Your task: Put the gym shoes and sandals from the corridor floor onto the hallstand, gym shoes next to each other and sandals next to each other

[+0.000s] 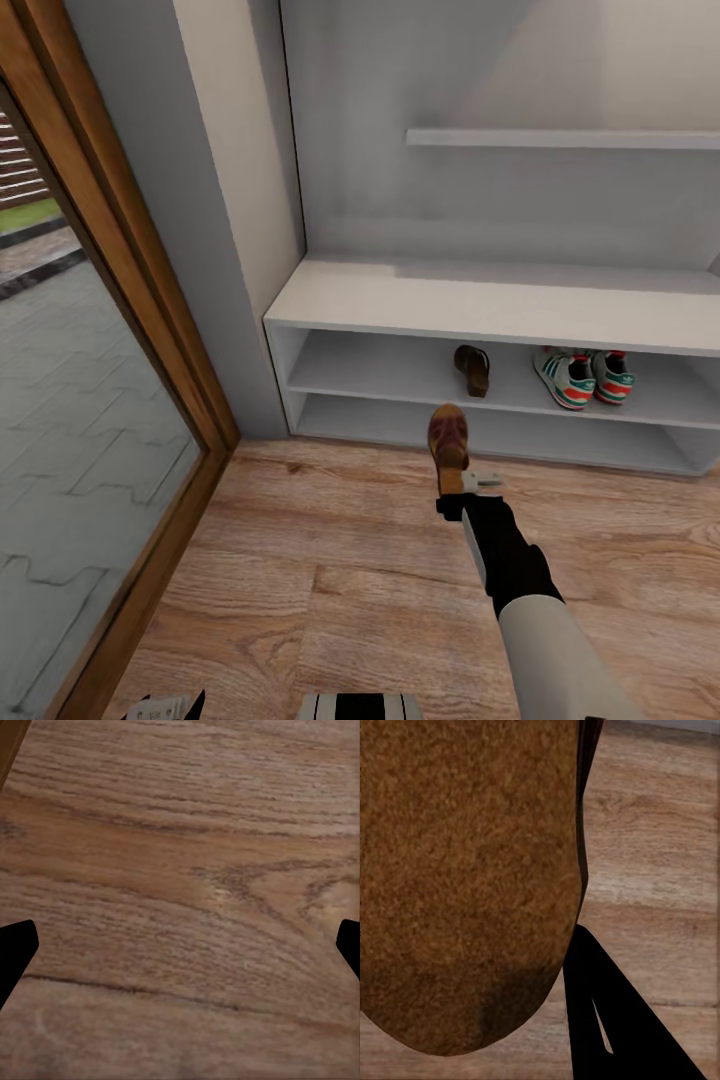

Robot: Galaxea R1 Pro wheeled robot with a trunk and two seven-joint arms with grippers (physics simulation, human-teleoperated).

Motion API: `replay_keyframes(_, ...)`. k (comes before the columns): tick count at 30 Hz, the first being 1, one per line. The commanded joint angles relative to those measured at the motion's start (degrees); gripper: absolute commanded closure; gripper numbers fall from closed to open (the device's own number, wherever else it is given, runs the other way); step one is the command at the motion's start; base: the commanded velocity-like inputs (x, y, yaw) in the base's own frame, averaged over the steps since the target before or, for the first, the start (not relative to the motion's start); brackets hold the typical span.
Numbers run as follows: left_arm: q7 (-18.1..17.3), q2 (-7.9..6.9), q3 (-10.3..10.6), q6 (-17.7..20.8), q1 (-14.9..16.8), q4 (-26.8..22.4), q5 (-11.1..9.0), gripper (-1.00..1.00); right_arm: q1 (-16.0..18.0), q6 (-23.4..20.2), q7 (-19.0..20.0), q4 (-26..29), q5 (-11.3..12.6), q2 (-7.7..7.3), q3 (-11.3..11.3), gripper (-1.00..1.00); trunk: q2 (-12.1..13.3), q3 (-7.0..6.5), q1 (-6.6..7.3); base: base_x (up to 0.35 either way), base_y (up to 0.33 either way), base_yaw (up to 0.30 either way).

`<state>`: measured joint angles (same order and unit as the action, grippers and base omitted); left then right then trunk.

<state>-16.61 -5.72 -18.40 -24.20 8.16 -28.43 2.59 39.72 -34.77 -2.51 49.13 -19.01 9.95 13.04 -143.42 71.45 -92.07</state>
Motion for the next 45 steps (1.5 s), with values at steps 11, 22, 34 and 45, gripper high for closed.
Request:
replay_keyframes(11, -0.53, 0.09, -0.34, -0.14, 0.01, 0.01, 0.32, -1.00, 2.19, -3.12, -0.38, -1.63, 0.02, 0.05, -0.21, 1.00, -0.02, 0.04, 0.01, 0.000, 0.000, 0.000)
replay_keyframes(22, -0.53, 0.13, -0.32, -0.14, 0.01, 0.04, 0.31, -1.00, 3.52, -6.67, -0.31, -1.35, 0.02, 0.05, -0.03, 1.00, -0.02, 0.04, 0.01, 0.002, 0.000, 0.000)
replay_keyframes(34, -0.53, 0.18, -0.27, -0.14, 0.01, 0.05, 0.39, -1.00, 3.53, -16.30, -0.30, -1.20, 0.08, 0.05, -0.03, 1.00, -0.02, 0.04, 0.01, 0.225, 0.000, 0.000)
replay_keyframes(45, -0.53, 0.50, -0.24, -0.14, 0.01, 0.05, 0.44, -1.00, 3.60, -16.30, -0.33, 1.95, 0.37, 0.05, -0.03, 1.00, -0.02, 0.04, 0.01, 0.026, 0.000, 0.000)
